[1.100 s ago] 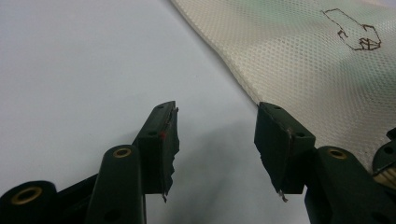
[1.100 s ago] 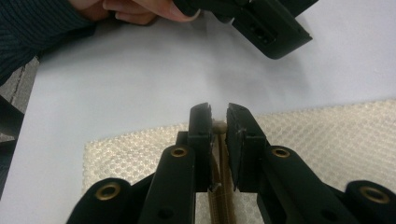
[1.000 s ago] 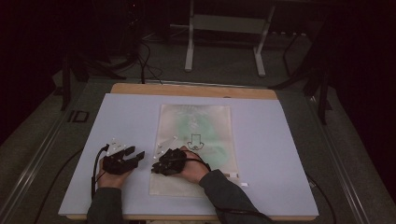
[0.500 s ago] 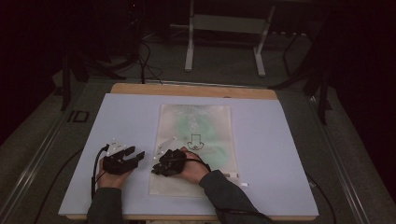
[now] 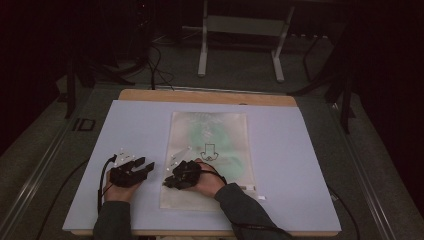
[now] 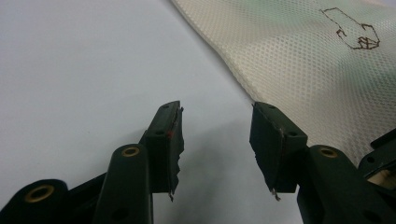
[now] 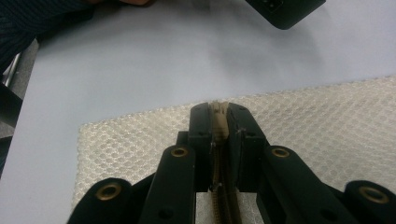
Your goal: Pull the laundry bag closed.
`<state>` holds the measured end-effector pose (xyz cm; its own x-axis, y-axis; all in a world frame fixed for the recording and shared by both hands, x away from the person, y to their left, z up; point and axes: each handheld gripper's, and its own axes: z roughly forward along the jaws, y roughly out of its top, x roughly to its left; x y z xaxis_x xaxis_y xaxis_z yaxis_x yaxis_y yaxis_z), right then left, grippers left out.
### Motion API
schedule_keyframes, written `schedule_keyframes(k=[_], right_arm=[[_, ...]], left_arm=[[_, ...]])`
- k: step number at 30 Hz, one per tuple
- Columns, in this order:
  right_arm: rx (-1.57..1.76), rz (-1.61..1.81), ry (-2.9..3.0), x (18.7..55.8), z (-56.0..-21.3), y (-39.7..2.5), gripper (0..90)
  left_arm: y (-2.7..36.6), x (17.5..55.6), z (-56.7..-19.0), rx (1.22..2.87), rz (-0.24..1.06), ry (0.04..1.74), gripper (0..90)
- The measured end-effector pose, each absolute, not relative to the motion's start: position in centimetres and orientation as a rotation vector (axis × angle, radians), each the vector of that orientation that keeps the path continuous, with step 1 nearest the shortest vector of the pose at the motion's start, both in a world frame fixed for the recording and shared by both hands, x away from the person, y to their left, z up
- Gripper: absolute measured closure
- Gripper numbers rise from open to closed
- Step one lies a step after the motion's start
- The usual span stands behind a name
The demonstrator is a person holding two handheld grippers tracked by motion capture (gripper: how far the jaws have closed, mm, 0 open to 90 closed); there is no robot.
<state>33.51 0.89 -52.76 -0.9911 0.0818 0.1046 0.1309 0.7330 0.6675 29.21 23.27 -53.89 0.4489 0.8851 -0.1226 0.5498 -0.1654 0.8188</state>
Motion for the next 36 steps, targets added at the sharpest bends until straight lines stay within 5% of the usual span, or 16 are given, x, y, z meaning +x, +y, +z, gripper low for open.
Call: schedule_keyframes(k=[36], right_arm=[[-0.183,-1.166,-2.796,34.0,-53.3,0.3,81.6]], left_arm=[[22.7,25.7,-53.0,1.875,0.363,1.053,77.5]])
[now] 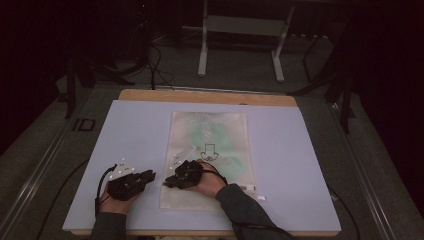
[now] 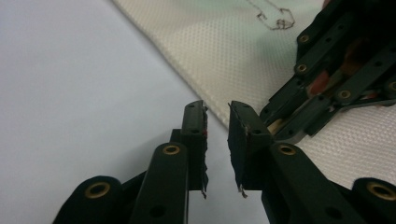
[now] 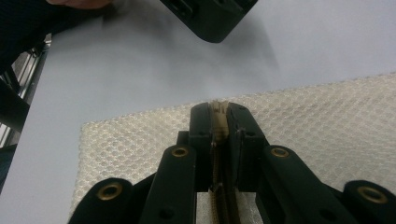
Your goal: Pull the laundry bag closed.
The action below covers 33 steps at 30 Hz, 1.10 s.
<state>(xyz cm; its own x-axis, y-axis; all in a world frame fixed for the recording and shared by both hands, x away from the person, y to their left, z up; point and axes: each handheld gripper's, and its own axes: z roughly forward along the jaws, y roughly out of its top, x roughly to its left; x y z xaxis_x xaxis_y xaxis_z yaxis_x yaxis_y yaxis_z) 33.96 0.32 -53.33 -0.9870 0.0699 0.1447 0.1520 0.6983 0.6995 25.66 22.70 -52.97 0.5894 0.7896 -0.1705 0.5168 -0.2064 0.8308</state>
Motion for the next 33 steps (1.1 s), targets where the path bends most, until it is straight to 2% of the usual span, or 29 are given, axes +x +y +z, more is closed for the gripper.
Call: schedule_keyframes(k=[3,6,19,33], right_arm=[[-0.182,-1.165,-2.795,34.0,-53.3,0.3,81.7],[-0.181,-1.163,-2.799,33.9,-53.3,0.4,81.6],[-0.170,-1.177,-2.820,33.6,-53.3,0.3,81.8],[-0.177,-1.185,-2.815,33.6,-53.4,0.3,81.8]], left_arm=[[22.6,25.5,-53.0,1.860,0.340,1.043,85.8],[22.3,25.6,-53.1,1.876,0.323,1.046,88.5],[20.6,26.8,-53.6,1.914,0.285,1.044,88.8],[20.7,25.5,-53.6,1.953,0.239,1.013,89.0]])
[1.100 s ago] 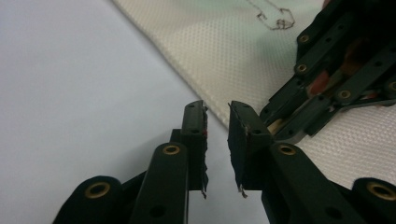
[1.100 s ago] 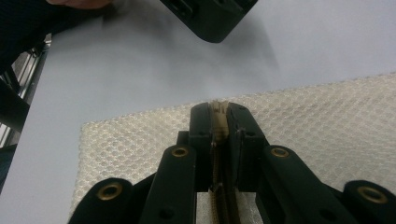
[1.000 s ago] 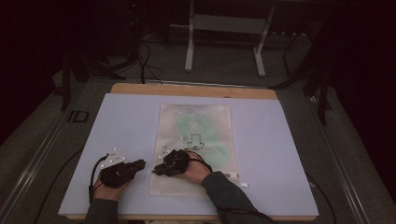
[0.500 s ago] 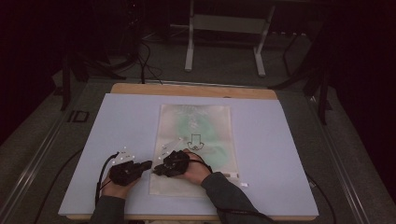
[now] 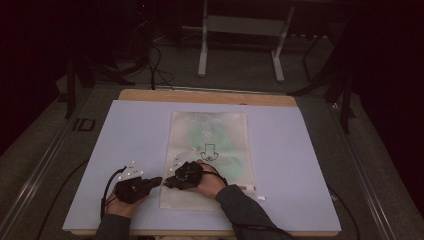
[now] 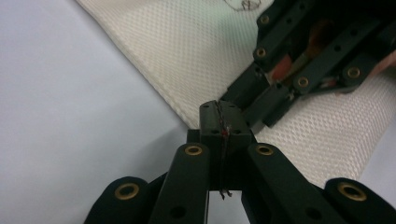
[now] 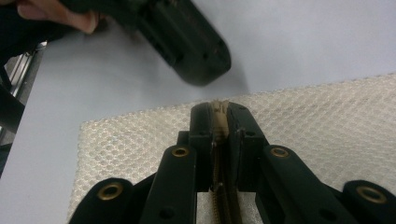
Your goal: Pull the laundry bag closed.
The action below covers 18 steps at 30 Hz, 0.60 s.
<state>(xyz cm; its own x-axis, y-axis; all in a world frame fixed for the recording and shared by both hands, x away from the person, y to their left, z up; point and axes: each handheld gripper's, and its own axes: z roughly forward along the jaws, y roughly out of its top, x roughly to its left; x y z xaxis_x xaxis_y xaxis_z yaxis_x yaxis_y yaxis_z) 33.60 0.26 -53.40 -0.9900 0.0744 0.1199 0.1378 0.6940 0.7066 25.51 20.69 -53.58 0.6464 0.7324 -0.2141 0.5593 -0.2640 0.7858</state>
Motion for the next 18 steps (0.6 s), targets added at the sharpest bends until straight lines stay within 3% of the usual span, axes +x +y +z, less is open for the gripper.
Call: schedule_keyframes(k=[18], right_arm=[[-0.171,-1.180,-2.809,33.69,-53.40,0.27,81.9]], left_arm=[[20.46,25.49,-54.26,1.941,0.192,1.076,89.0]])
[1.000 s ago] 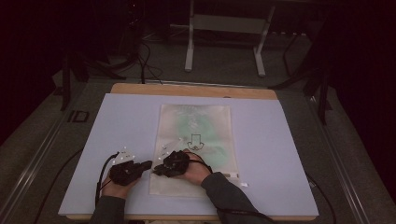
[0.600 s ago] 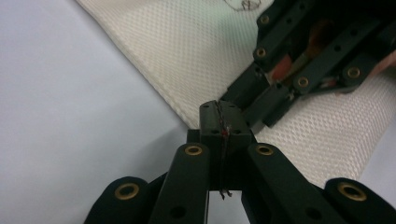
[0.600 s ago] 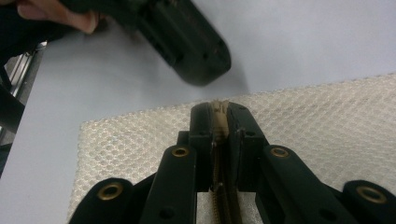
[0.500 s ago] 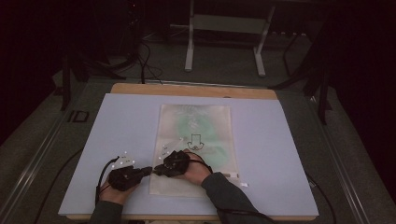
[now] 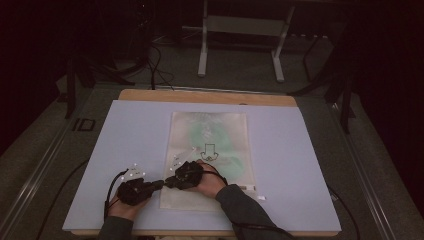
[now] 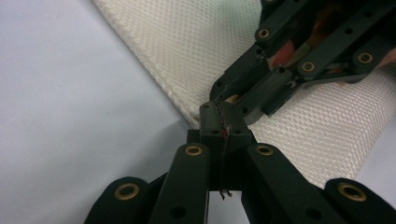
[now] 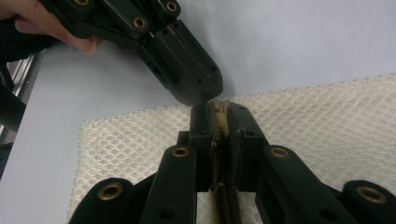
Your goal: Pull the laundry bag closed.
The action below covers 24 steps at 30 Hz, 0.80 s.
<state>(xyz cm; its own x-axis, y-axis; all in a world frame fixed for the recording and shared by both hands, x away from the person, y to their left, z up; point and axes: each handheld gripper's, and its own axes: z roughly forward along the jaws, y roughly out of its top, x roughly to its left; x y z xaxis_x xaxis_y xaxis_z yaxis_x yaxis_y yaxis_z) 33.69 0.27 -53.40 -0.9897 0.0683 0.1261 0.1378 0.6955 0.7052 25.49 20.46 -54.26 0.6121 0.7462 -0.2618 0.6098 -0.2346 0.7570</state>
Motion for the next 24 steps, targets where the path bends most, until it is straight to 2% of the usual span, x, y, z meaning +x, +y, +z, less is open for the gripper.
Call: schedule_keyframes(k=[24], right_arm=[[-0.142,-1.152,-2.842,33.53,-52.99,0.45,80.9]], left_arm=[[20.36,25.47,-54.28,1.940,0.197,1.087,88.9]])
